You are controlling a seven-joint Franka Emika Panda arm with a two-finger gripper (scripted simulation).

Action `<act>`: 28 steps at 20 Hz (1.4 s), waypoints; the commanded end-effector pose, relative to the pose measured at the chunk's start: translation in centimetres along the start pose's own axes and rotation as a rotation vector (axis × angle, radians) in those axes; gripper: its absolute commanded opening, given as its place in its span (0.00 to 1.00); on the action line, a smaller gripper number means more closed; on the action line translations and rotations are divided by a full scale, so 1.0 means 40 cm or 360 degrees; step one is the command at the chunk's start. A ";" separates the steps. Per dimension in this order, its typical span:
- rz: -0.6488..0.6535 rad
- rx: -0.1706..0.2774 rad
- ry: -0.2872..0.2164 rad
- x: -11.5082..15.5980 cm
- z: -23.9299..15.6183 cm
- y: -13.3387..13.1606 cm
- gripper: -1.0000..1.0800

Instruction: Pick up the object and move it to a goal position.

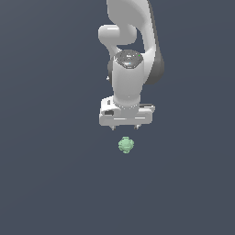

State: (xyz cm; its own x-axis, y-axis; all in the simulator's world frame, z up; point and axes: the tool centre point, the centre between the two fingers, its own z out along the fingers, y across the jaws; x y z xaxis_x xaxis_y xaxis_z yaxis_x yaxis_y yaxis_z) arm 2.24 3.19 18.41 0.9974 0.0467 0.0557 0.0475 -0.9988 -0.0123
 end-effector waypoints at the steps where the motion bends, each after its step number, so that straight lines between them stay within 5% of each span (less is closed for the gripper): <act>1: 0.0000 0.0000 0.0000 0.000 0.000 0.000 0.96; 14: -0.0106 0.0000 -0.0055 -0.019 0.022 -0.054 0.96; 28: 0.0209 0.0000 -0.0066 -0.011 0.075 -0.050 0.96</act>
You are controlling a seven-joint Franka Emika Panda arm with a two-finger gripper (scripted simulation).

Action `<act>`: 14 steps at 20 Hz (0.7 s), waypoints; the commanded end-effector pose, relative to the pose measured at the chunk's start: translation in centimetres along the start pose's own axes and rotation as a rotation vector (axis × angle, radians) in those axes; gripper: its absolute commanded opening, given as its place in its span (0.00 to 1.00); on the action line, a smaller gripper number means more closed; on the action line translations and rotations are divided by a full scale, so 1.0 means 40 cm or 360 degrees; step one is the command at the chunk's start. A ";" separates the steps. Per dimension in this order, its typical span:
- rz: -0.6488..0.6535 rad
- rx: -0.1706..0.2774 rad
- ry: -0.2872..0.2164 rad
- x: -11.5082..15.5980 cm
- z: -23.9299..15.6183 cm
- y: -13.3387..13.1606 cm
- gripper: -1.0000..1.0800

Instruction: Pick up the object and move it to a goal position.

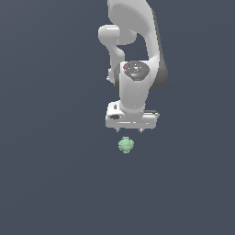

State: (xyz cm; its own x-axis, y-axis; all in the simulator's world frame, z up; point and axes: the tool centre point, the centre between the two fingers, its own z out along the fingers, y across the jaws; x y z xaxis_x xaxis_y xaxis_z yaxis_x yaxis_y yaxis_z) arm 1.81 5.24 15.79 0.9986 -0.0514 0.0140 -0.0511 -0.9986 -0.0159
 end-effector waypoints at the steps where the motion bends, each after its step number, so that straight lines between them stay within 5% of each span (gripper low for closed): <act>1: 0.0092 0.0000 -0.0003 0.003 0.015 0.001 0.96; 14: 0.0676 -0.0012 -0.0015 0.018 0.110 0.012 0.96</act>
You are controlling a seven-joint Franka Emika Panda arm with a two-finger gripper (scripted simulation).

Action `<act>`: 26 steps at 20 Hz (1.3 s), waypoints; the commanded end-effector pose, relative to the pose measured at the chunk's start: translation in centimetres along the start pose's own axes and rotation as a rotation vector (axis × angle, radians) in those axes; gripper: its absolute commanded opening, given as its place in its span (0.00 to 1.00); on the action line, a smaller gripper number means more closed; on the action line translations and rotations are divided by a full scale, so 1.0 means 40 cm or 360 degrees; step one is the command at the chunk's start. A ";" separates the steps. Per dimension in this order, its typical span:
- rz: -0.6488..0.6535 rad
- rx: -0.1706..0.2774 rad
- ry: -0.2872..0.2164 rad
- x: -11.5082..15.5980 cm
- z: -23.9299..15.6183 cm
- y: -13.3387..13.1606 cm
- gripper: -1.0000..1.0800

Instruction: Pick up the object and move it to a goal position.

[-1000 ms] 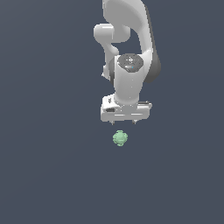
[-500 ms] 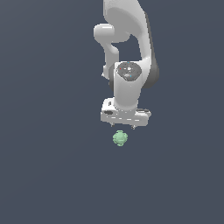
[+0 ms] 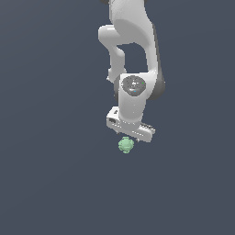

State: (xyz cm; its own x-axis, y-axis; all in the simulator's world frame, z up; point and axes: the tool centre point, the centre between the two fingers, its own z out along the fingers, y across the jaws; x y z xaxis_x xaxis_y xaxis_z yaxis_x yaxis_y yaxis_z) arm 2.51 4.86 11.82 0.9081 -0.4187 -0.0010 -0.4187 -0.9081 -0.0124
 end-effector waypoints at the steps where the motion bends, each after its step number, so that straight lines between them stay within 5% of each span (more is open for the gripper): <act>1: 0.0110 -0.0004 0.0000 0.004 0.018 0.001 0.96; 12: 0.0405 -0.0017 0.0003 0.012 0.065 0.005 0.96; 26: 0.0442 -0.0019 0.0004 0.012 0.120 0.008 0.96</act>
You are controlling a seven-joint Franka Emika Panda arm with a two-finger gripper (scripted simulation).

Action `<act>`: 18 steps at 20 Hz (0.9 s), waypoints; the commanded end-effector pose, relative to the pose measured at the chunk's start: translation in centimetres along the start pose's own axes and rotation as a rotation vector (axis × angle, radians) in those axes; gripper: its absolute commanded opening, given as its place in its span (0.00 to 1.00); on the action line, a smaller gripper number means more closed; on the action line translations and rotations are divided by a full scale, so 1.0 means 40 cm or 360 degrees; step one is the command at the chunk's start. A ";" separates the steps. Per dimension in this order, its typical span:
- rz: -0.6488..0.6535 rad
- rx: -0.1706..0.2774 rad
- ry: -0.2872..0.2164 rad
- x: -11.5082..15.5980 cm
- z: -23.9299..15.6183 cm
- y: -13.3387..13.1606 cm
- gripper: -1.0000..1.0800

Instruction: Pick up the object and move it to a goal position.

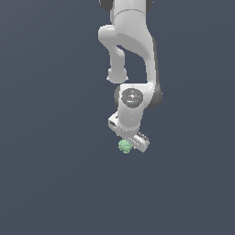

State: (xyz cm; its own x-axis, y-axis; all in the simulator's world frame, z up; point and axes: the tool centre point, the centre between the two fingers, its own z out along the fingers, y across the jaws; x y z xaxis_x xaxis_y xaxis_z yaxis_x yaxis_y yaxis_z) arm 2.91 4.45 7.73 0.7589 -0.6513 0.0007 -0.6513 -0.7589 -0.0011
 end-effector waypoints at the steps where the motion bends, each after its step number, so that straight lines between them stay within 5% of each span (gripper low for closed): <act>1: 0.0002 -0.0002 -0.0001 -0.001 0.032 0.002 0.96; 10: 0.0006 -0.0002 -0.0001 0.000 0.095 0.000 0.96; 11: 0.0006 -0.0002 -0.0001 0.000 0.095 0.000 0.00; 18: 0.0006 -0.0002 -0.0001 0.000 0.095 0.000 0.00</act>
State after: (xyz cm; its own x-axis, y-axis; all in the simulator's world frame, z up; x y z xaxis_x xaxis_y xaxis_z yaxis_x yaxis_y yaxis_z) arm 2.91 4.48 3.98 0.7568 -0.6536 0.0000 -0.6536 -0.7568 -0.0004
